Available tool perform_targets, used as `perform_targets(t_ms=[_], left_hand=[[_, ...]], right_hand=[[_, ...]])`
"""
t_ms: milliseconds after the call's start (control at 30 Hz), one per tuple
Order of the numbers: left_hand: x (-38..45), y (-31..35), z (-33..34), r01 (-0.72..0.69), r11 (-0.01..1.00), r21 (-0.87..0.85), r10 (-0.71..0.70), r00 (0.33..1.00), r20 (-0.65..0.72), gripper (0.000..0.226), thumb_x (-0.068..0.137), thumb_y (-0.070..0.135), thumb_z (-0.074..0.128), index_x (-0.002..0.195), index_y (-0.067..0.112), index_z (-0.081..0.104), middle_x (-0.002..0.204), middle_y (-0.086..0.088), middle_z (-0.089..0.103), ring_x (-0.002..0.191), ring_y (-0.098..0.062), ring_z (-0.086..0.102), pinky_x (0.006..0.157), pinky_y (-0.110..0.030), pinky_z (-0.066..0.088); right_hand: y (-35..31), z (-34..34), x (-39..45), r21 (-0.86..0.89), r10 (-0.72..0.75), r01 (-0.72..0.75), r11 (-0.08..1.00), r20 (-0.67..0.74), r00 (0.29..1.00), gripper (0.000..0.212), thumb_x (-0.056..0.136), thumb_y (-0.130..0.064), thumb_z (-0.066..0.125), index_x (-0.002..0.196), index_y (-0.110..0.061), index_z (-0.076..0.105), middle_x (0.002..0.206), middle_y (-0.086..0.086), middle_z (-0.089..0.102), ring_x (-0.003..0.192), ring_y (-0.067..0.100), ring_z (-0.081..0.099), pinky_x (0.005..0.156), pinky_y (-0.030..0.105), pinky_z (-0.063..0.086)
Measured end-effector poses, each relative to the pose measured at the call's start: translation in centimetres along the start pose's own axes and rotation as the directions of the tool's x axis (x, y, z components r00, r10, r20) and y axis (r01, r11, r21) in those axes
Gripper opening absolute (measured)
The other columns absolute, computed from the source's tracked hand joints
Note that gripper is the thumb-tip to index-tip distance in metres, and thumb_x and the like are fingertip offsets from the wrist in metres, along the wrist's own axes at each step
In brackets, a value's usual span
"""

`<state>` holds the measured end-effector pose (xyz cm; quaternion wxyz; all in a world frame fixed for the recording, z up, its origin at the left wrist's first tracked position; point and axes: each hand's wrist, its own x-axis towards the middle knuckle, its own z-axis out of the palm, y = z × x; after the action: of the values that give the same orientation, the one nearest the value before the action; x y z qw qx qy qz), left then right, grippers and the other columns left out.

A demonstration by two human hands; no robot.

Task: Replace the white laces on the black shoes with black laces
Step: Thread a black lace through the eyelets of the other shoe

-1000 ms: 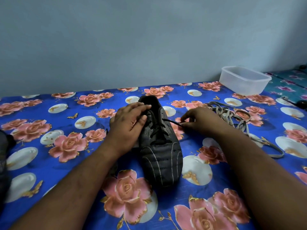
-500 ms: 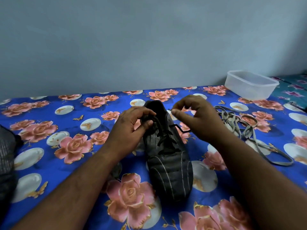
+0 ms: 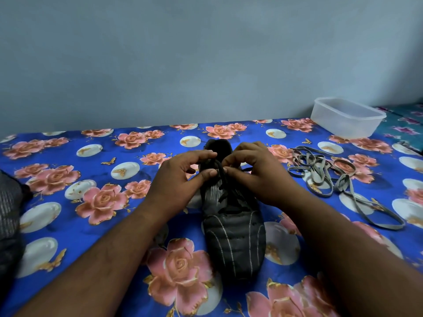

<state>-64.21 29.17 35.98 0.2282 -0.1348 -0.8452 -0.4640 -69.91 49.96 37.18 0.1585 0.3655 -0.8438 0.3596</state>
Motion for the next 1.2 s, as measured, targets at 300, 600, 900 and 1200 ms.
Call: perform_targets(t_ms=[300,600,900,1200], left_hand=[[0.0,0.7,0.0,-0.039,0.998,0.059,0.044,0.995,-0.092,0.008,0.085,0.015,0.080,0.090,0.020,0.077,0.108,0.014,0.069,0.099,-0.005,0.066,0.084,-0.017,0.049],[0.2,-0.2,-1.8,0.300,0.915,-0.269,-0.314,0.950,-0.007,0.006,0.099,0.013,0.061,0.096,0.015,0.067,0.101,0.002,0.065,0.076,0.005,0.059,0.068,-0.008,0.043],[0.7,-3.7,-4.5,0.472,0.863,-0.178,-0.504,0.782,-0.367,0.009,0.097,0.037,0.063,0.089,0.033,0.063,0.103,-0.001,0.063,0.076,-0.019,0.055,0.077,-0.042,0.054],[-0.6,-1.3,-0.8,0.022,0.979,0.204,-0.032,0.999,0.044,0.034,0.087,0.068,0.047,0.094,0.039,0.063,0.104,0.020,0.060,0.110,-0.009,0.052,0.100,-0.038,0.038]], right_hand=[[0.1,-0.1,0.0,0.263,0.113,-0.138,0.955,0.109,0.988,0.012,0.095,-0.026,0.070,0.102,-0.032,0.078,0.099,-0.004,0.058,0.105,0.013,0.054,0.085,0.017,0.036],[2.7,-1.4,0.0,0.216,0.192,-0.201,0.955,0.063,0.979,0.018,0.102,-0.032,0.058,0.105,-0.041,0.074,0.103,-0.006,0.063,0.102,0.005,0.058,0.084,0.023,0.039],[2.9,-1.0,-0.2,0.242,0.220,-0.233,0.942,0.079,0.972,0.013,0.098,-0.039,0.063,0.105,-0.045,0.072,0.091,-0.019,0.060,0.081,-0.003,0.056,0.075,0.025,0.041],[2.8,-0.8,-0.2,0.274,0.241,-0.255,0.927,0.086,0.967,0.011,0.097,-0.038,0.065,0.104,-0.043,0.072,0.089,-0.017,0.059,0.068,-0.008,0.051,0.068,0.020,0.035]])
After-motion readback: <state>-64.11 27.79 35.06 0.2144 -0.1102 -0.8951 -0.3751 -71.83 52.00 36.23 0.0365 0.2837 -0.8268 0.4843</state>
